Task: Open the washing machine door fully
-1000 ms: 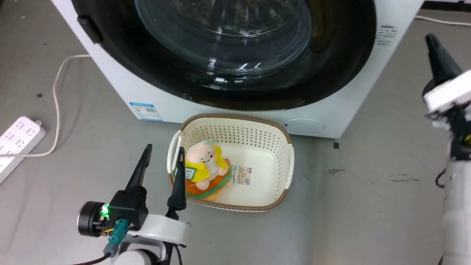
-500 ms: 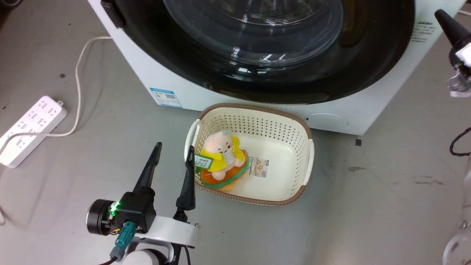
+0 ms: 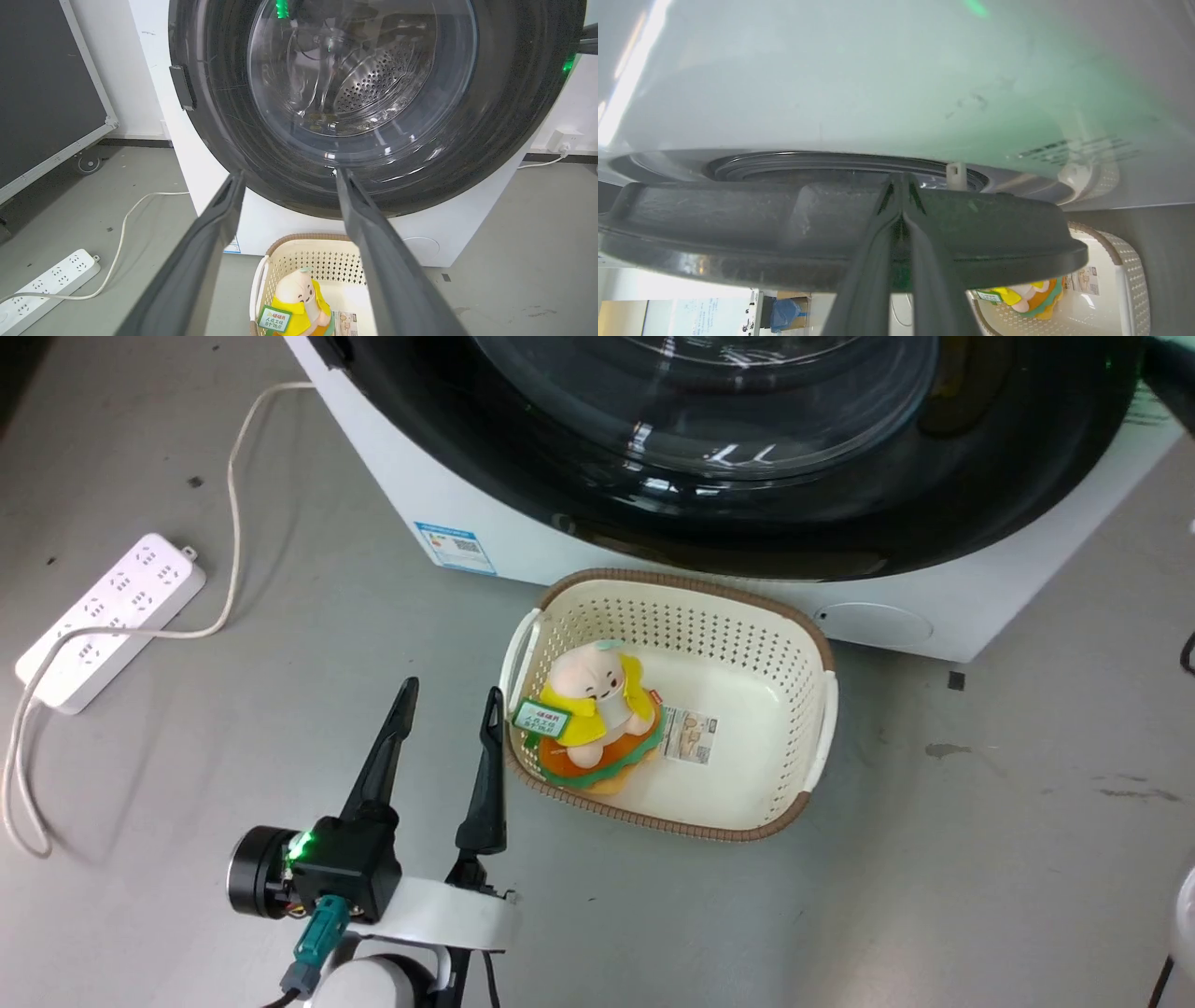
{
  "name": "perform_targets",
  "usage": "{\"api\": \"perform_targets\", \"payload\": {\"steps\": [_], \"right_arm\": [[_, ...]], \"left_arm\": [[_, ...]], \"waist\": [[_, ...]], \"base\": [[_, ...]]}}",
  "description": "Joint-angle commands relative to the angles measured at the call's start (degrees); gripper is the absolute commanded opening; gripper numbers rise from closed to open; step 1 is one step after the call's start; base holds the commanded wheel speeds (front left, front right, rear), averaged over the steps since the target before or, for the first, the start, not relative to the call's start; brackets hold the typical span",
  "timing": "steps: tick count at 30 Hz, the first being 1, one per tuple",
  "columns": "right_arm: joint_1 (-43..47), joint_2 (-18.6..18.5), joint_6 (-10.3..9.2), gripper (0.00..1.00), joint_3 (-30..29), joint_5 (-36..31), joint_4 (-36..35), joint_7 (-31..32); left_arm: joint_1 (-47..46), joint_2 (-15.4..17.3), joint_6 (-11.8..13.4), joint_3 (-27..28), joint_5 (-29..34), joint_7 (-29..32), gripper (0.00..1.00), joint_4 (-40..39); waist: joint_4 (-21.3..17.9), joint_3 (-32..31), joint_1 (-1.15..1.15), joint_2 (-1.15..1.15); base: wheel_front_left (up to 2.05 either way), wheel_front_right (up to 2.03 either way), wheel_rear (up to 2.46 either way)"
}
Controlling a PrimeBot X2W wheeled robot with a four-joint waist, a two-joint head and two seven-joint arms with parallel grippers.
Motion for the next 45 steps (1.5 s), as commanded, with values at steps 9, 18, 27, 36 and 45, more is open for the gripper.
{"api": "perform_targets", "payload": {"steps": [9,18,27,36,45], "right_arm": [[-3.3,1.3,0.08,0.0,-5.6,-2.0,1.7,8.1],[5.2,2.9,0.08,0.0,-7.7,-4.6,-3.3,14.2],[16.8,5.2,0.08,0.0,-6.3,-0.6,-10.4,20.2],[24.8,5.4,0.08,0.0,5.1,13.1,-9.6,17.7],[24.4,5.4,0.08,0.0,3.5,11.1,-7.9,4.8]], "left_arm": [[-1.9,0.1,0.7,-1.3,-0.7,-1.6,1.0,-0.3],[-0.2,0.1,0.9,-0.6,-0.4,-1.7,1.0,0.4],[3.4,0.1,0.2,0.1,0.8,-1.7,1.0,1.1],[5.8,0.1,-0.6,1.6,1.5,-1.7,1.0,1.3],[6.0,0.1,-1.0,1.7,1.6,-1.7,1.0,0.6]], "waist": [[1.5,0.9,0.0,0.0],[1.0,-3.9,0.0,0.0],[-1.0,-10.7,0.0,0.0],[-2.3,-14.1,0.0,0.0],[-1.5,-13.3,0.0,0.0]], "base": [[0.0,0.0,0.0],[0.0,0.0,0.0],[0.0,0.0,0.0],[0.0,0.0,0.0],[0.0,0.0,0.0]]}}
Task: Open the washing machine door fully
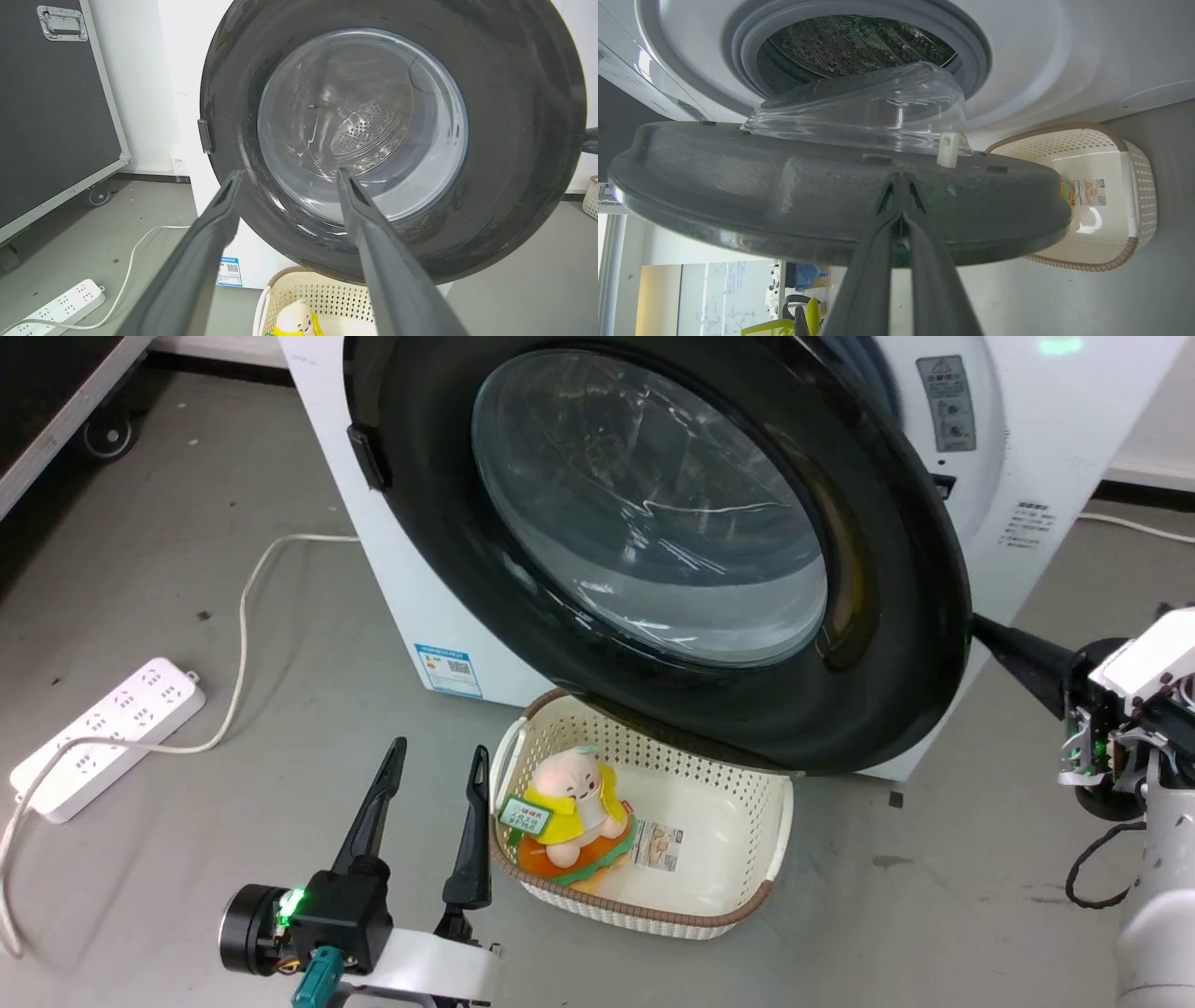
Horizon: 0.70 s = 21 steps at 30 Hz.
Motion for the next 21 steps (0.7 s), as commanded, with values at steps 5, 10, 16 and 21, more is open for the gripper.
{"api": "perform_targets", "payload": {"steps": [5,10,16,21], "right_arm": [[-2.7,0.3,0.07,0.0,-1.1,-1.4,2.8,-0.2],[-1.6,0.3,0.07,0.0,1.1,-0.1,4.2,3.6],[2.2,0.3,0.07,0.0,5.6,4.3,3.8,6.6],[5.9,0.3,0.07,0.0,11.7,11.1,2.2,7.7]], "left_arm": [[0.5,0.1,0.0,-0.1,0.1,-0.3,1.0,-0.1],[0.7,0.1,0.2,0.0,0.0,-0.3,1.0,0.2],[1.8,0.1,0.2,0.5,0.2,-0.3,1.0,0.5],[2.6,0.1,0.1,0.6,0.4,-0.3,1.0,0.6]], "waist": [[1.4,0.8,0.0,0.0],[1.9,0.0,0.0,0.0],[1.6,-2.1,0.0,0.0],[1.1,-3.1,0.0,0.0]], "base": [[0.0,0.0,0.0],[0.0,0.0,0.0],[0.0,0.0,0.0],[0.0,0.0,0.0]]}}
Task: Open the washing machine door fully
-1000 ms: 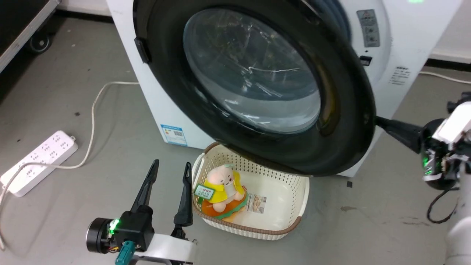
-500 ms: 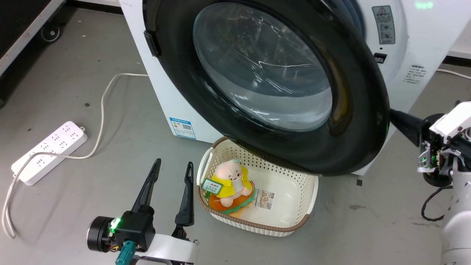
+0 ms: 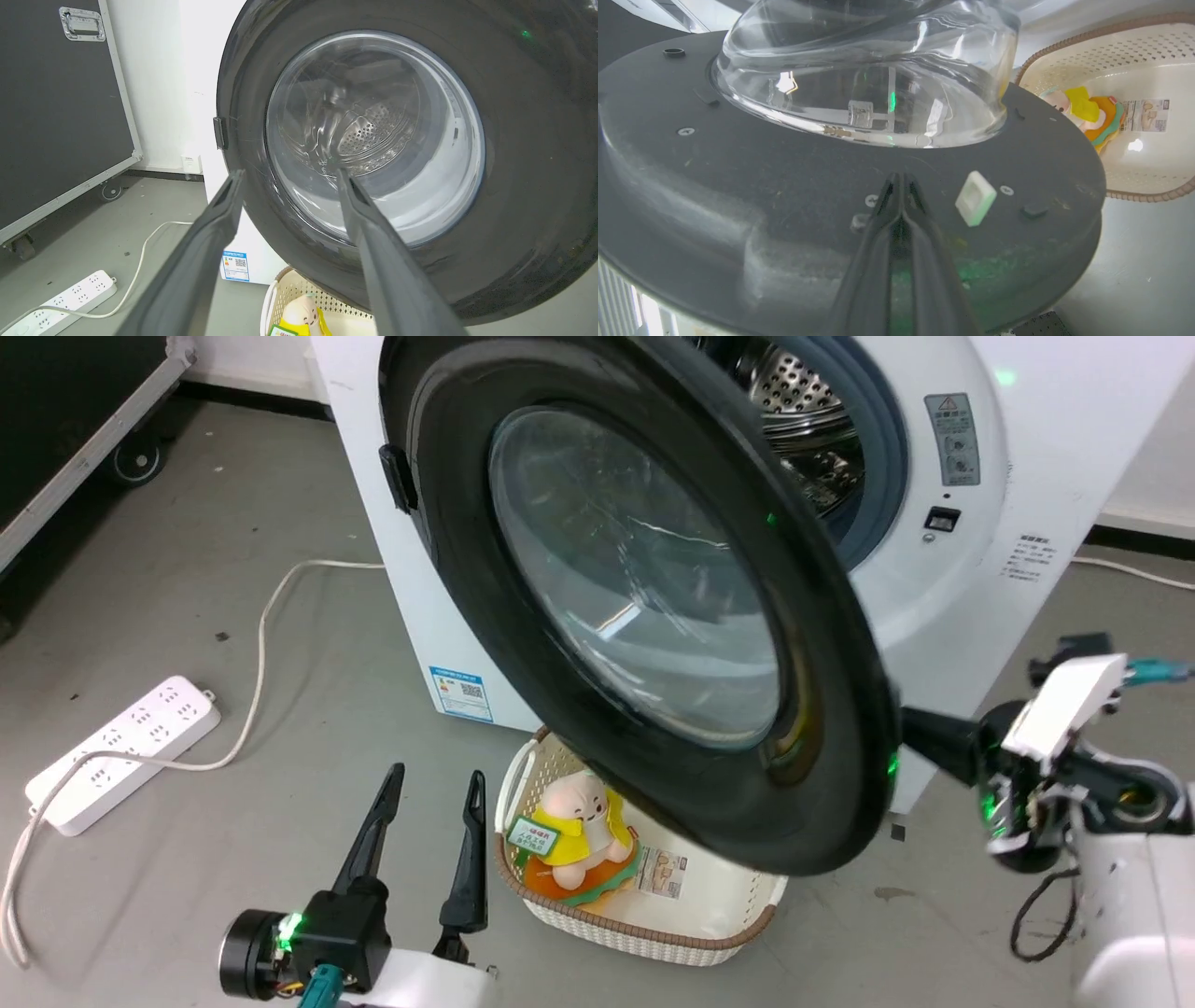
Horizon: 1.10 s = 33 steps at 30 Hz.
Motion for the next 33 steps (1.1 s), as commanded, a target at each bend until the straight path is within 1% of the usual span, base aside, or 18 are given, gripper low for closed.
{"api": "perform_targets", "payload": {"steps": [1,5,10,16,20,24,25,26,27,28,30,31,32,33], "right_arm": [[2.0,0.3,0.08,0.0,2.1,2.5,-0.9,0.0],[5.3,0.3,0.08,0.0,9.0,9.2,-2.9,-0.4],[10.6,0.3,0.08,0.0,19.2,17.1,-7.4,-2.5],[15.7,0.3,0.08,0.0,29.8,23.2,-12.6,-6.7],[17.3,0.3,0.08,0.0,33.3,24.7,-14.2,-9.5],[17.5,0.3,0.08,0.0,33.7,24.0,-15.1,-11.8],[17.5,0.2,0.08,0.05,33.3,23.1,-15.7,-12.8],[17.4,-0.1,0.08,0.4,32.7,21.9,-16.7,-14.4],[17.4,-0.1,0.08,0.4,32.7,21.9,-16.7,-14.4],[17.4,-1.1,0.08,1.0,31.5,18.9,-19.6,-18.0],[18.1,-2.5,0.08,1.0,29.9,15.5,-23.2,-22.3],[18.4,-3.8,0.08,1.0,29.4,12.7,-25.5,-25.0],[18.4,-3.8,0.08,1.0,29.4,12.7,-25.5,-25.0],[19.7,-6.5,0.08,1.0,29.0,5.8,-30.5,-31.7]], "left_arm": [[0.7,0.1,0.1,0.1,0.3,-0.3,1.0,0.1],[1.4,0.1,0.1,-0.3,0.2,-0.3,1.0,0.5],[2.6,0.1,-0.3,-0.5,0.6,-0.3,1.0,1.4],[3.9,0.1,-0.9,-0.1,1.1,-0.3,1.0,1.9],[4.3,0.1,-1.0,0.0,1.3,-0.3,1.0,2.1],[4.5,0.1,-0.9,0.1,1.2,-0.3,1.0,2.1],[4.6,0.1,-0.9,0.2,1.1,-0.3,1.0,2.1],[4.7,0.1,-1.1,0.3,0.8,-0.3,1.0,2.1],[4.7,0.1,-1.1,0.3,0.8,-0.3,1.0,2.1],[5.0,0.1,-1.7,0.5,0.6,-0.3,1.0,2.1],[5.1,0.1,-2.1,1.0,0.3,-0.3,1.0,2.3],[5.0,0.1,-2.2,1.3,0.0,-0.3,1.0,2.3],[5.0,0.1,-2.2,1.3,0.0,-0.3,1.0,2.3],[4.9,0.1,-2.4,1.8,-0.4,-0.3,1.0,2.2]], "waist": [[-0.3,-0.3,0.0,0.0],[-0.6,-1.1,0.0,0.0],[-0.8,-2.2,0.0,0.0],[-0.9,-3.0,0.0,0.0],[-0.9,-3.2,0.0,0.0],[-1.1,-3.4,0.0,0.0],[-1.3,-3.4,0.0,0.0],[-1.5,-3.6,0.0,0.0],[-1.5,-3.6,0.0,0.0],[-2.0,-3.8,0.0,0.0],[-2.6,-3.9,0.0,0.0],[-2.8,-3.9,0.0,0.0],[-2.8,-3.9,0.0,0.0],[-3.5,-3.8,0.0,0.0]], "base": [[0.0,0.0,0.0],[0.0,0.0,0.0],[0.0,0.0,0.0],[0.0,0.0,0.0],[0.0,0.0,0.0],[0.0,0.0,0.0],[0.0,0.0,0.0],[0.0,0.0,0.0],[0.0,0.0,0.0],[0.0,0.0,0.0],[0.0,0.0,0.0],[0.0,0.0,0.0],[0.0,0.0,0.0],[0.0,0.0,0.0]]}}
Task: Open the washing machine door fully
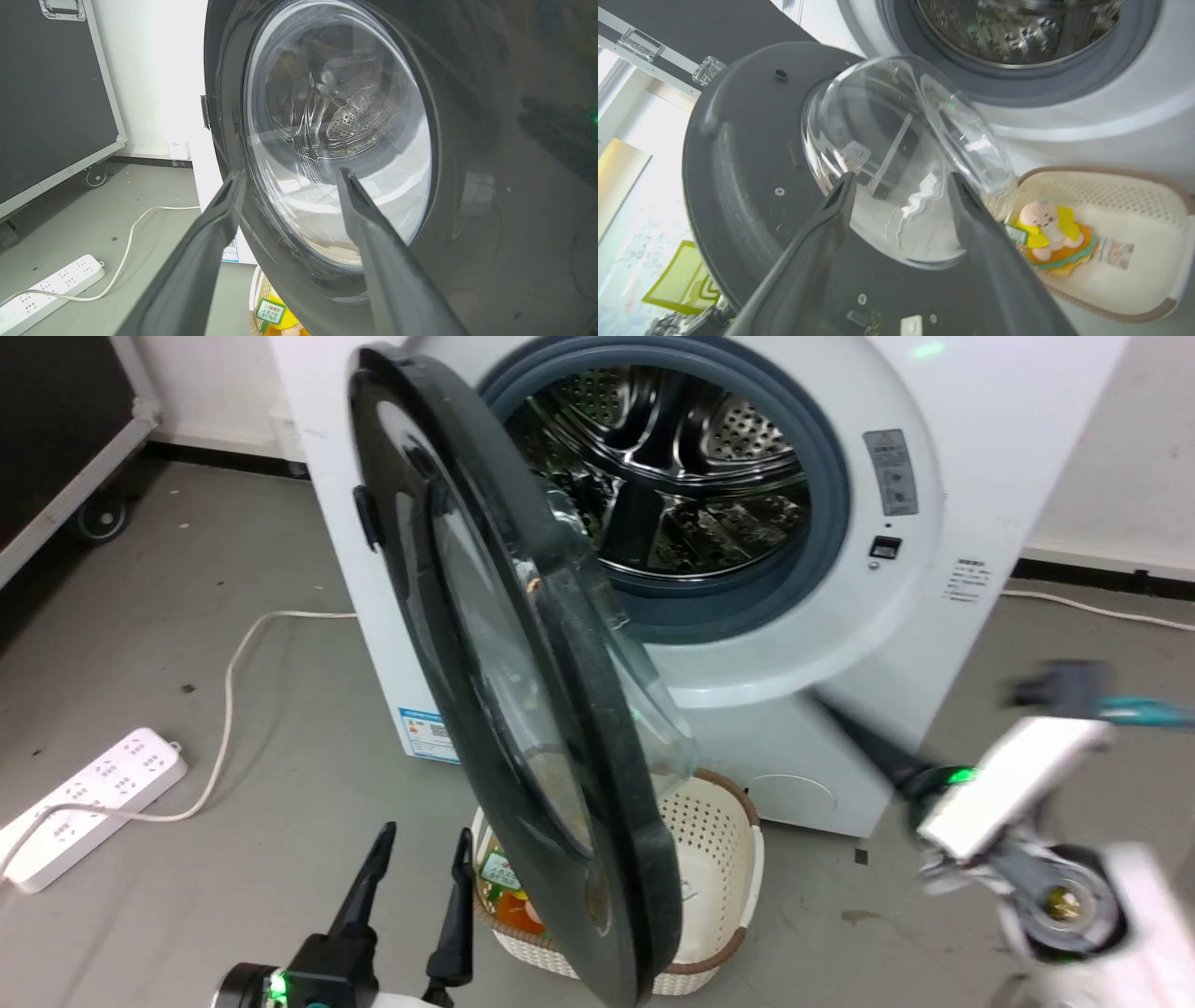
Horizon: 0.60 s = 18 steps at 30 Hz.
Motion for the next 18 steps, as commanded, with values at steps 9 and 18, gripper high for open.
{"api": "perform_targets", "payload": {"steps": [9,18], "right_arm": [[11.1,-9.0,0.07,1.0,-1.6,-31.7,-11.2,-28.8],[25.2,1.7,0.07,1.0,-9.0,-61.8,-14.0,-43.6]], "left_arm": [[0.7,0.1,-1.8,2.9,-1.3,-0.3,1.0,-0.4],[2.3,0.1,-5.2,5.3,-2.1,-0.3,1.0,-0.8]], "waist": [[-3.9,0.5,0.0,0.0],[-7.1,0.9,0.0,0.0]], "base": [[0.0,0.0,0.0],[0.0,0.0,0.0]]}}
